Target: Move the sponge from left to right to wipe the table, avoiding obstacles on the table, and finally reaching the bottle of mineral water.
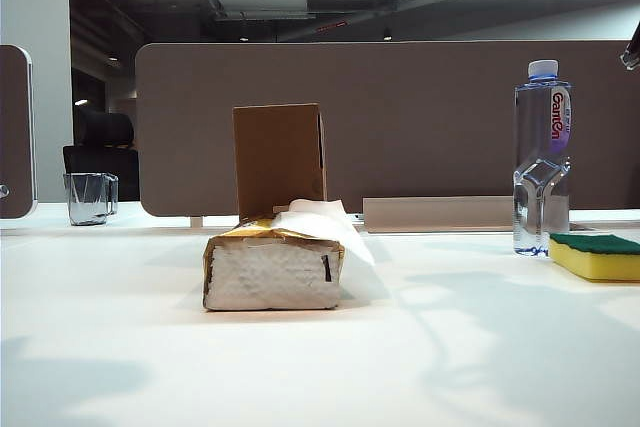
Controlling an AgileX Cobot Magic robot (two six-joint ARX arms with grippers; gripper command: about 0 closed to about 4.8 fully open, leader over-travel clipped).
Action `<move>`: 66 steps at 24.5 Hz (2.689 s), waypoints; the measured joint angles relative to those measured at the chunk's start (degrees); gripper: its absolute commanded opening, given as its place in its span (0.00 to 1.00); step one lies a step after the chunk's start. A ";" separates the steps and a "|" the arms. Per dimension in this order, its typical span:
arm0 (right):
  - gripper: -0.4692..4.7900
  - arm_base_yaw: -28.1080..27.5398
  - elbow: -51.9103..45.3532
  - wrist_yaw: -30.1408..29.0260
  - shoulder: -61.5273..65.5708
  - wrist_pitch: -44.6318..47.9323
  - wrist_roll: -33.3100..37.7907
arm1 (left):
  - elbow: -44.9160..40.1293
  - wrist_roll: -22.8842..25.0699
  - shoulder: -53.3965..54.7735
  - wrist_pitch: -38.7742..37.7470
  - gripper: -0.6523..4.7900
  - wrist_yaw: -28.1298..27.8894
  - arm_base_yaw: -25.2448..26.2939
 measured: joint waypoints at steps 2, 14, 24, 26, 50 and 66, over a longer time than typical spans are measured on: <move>0.08 0.00 -0.02 -0.02 0.00 0.00 0.00 | 0.00 -0.22 0.00 -0.48 0.11 -0.13 0.00; 0.08 0.00 -10.51 -0.09 -10.49 4.11 0.09 | -8.22 -6.29 -0.42 2.32 0.11 6.16 0.00; 0.08 0.02 -15.63 -0.11 -14.56 6.34 1.36 | -18.51 -6.47 -0.37 15.37 0.11 14.25 -0.02; 0.08 0.09 -18.29 -0.46 -16.06 9.94 3.74 | -22.32 -6.45 -0.37 21.11 0.11 16.61 0.00; 0.08 0.44 -26.34 -1.11 -20.39 17.94 4.76 | -36.00 -7.87 2.56 49.05 0.11 36.65 22.56; 0.08 0.46 -34.95 2.67 -33.40 21.64 5.88 | -36.26 -8.17 2.58 46.71 0.11 36.35 25.75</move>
